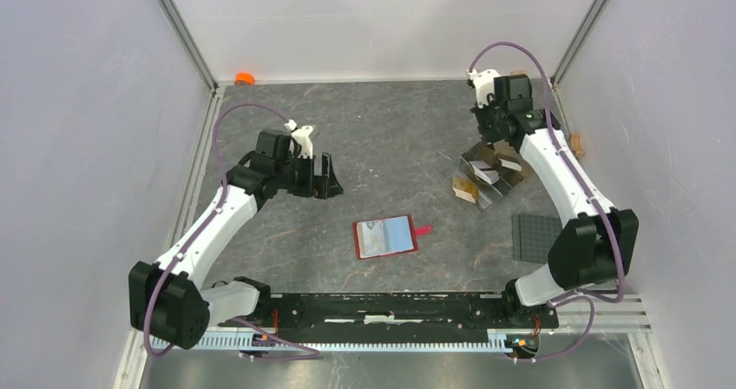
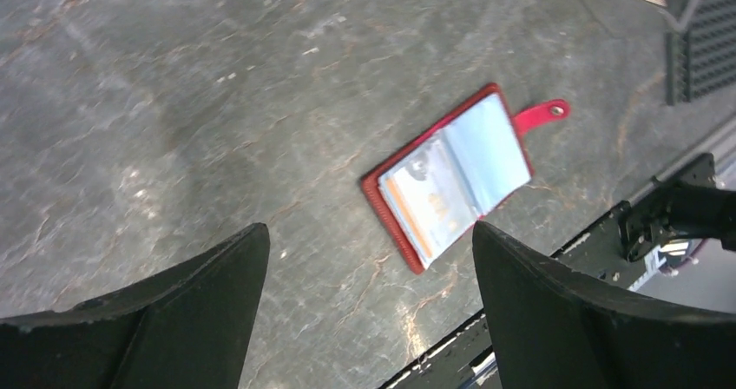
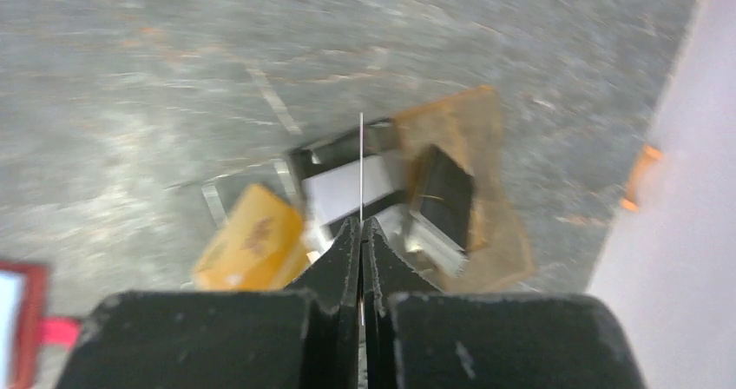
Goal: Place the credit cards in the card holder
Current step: Pick up the credit card from the storage box, then insert the credit card into the card holder.
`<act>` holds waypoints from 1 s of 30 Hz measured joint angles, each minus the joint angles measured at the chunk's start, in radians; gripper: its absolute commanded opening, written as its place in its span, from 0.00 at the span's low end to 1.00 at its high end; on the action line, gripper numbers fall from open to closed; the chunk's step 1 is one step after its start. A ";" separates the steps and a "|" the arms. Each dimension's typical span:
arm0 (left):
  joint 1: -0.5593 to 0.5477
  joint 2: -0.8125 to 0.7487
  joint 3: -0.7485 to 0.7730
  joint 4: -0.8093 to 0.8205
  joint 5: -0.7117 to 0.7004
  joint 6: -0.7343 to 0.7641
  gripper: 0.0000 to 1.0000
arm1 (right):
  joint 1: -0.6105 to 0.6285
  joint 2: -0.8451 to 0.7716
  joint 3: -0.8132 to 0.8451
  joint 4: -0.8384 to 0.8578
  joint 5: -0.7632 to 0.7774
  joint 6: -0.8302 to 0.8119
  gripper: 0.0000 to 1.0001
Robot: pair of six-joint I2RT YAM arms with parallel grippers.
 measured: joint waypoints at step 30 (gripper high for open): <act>-0.581 -0.222 -0.170 0.179 0.169 0.216 0.57 | 0.689 -0.200 -0.272 -0.050 -0.819 0.286 0.00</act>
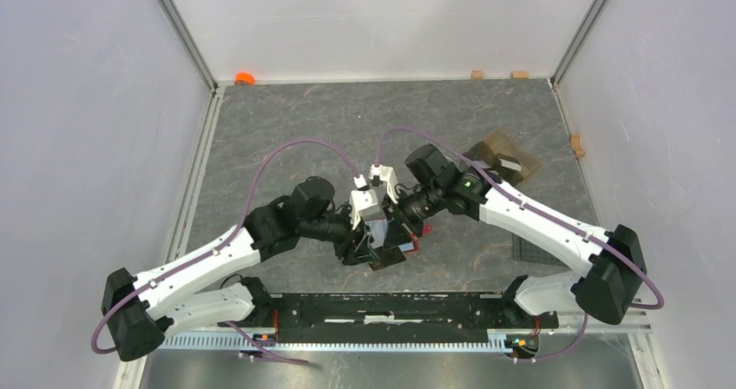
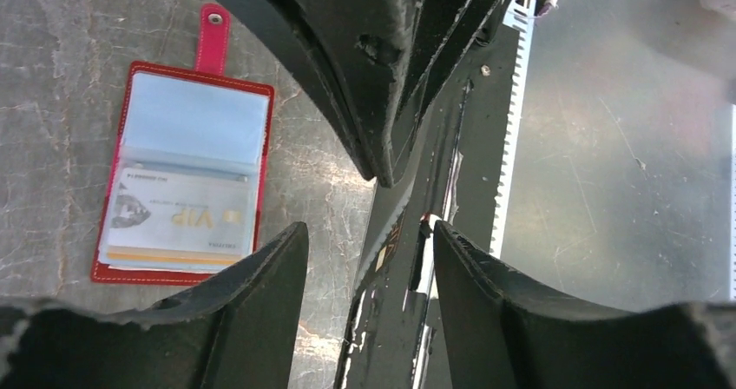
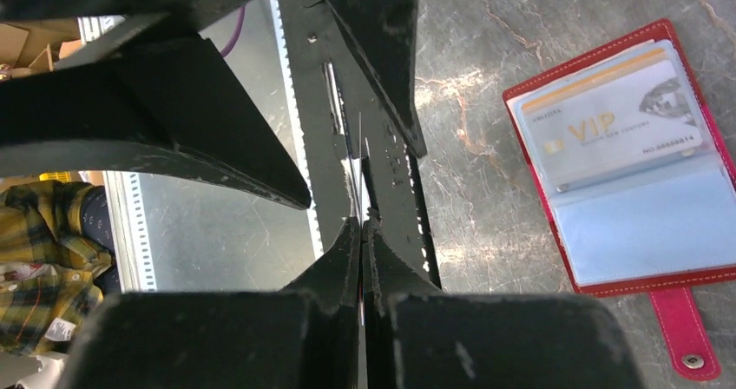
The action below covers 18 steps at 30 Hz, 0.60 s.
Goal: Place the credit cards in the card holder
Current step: Insert the credit card into the card holder.
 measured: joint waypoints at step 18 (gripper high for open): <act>-0.033 -0.024 -0.041 0.080 -0.021 -0.154 0.02 | -0.016 -0.032 0.061 -0.033 0.094 0.012 0.80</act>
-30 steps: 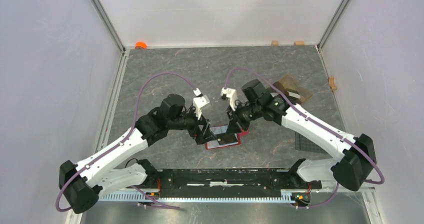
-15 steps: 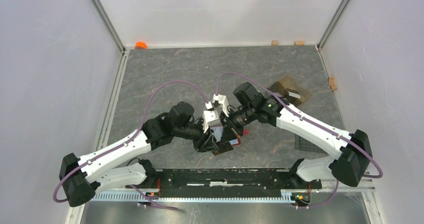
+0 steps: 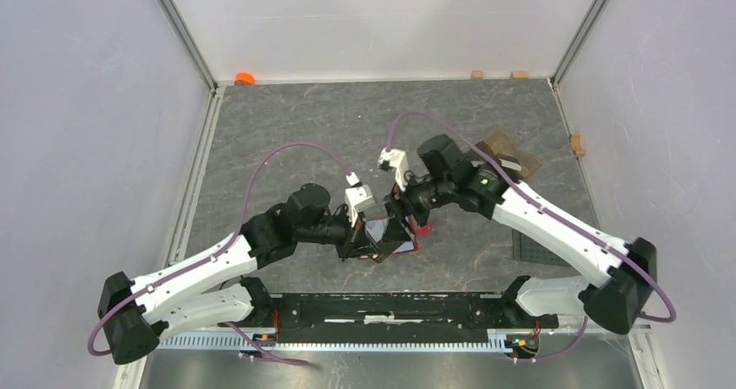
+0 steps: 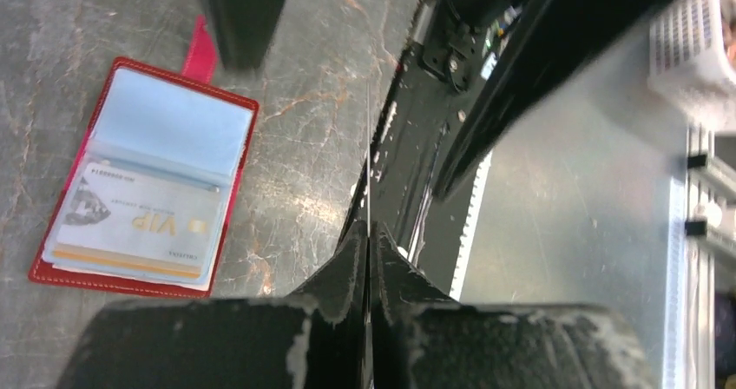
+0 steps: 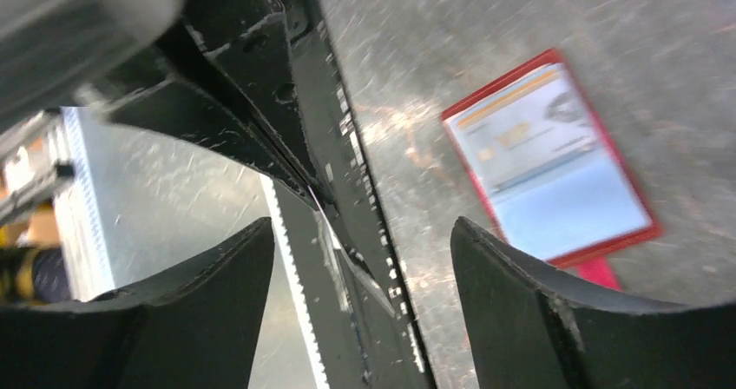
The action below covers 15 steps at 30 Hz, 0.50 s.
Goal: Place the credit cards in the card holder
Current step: Insert the credit card into the card holder.
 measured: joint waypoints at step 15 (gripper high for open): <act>-0.001 -0.212 -0.359 0.681 -0.309 -0.565 0.02 | -0.147 -0.407 -0.463 0.723 0.138 0.475 0.59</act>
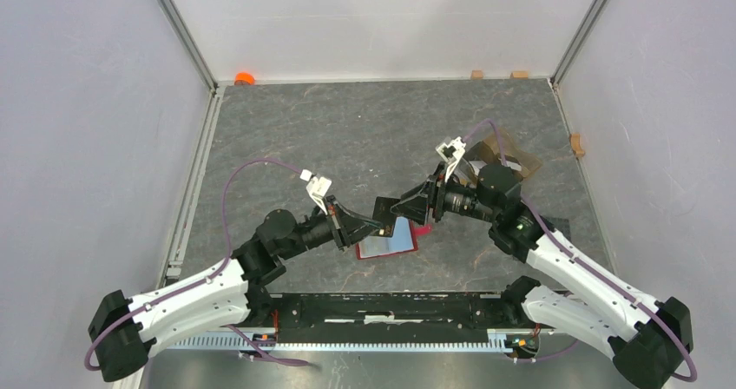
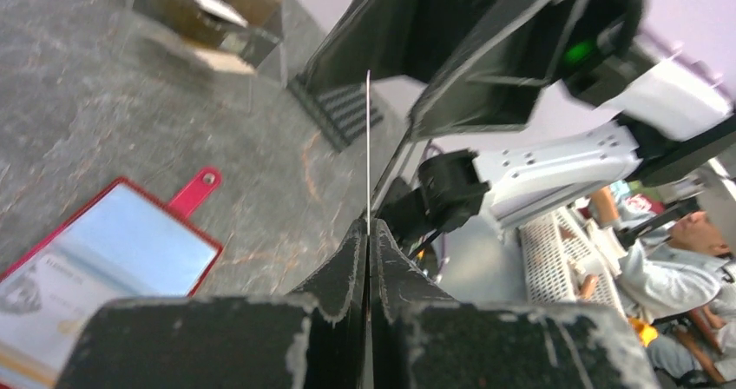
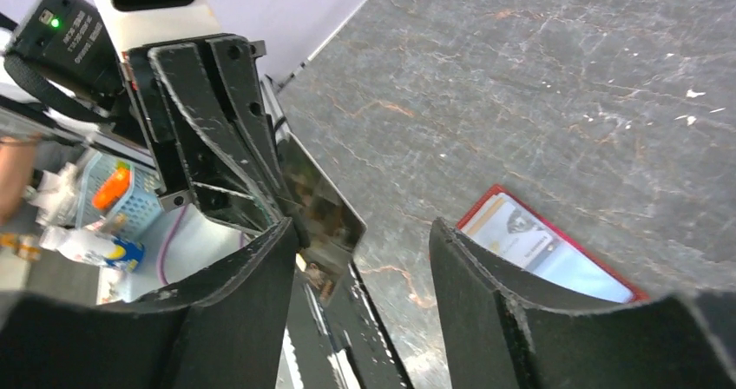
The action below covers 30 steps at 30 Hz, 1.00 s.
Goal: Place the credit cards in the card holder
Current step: Insert the credit card into the card holder.
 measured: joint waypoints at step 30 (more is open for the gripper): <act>0.000 0.010 -0.034 0.145 -0.073 -0.090 0.76 | -0.004 0.103 -0.214 0.574 -0.116 0.364 0.00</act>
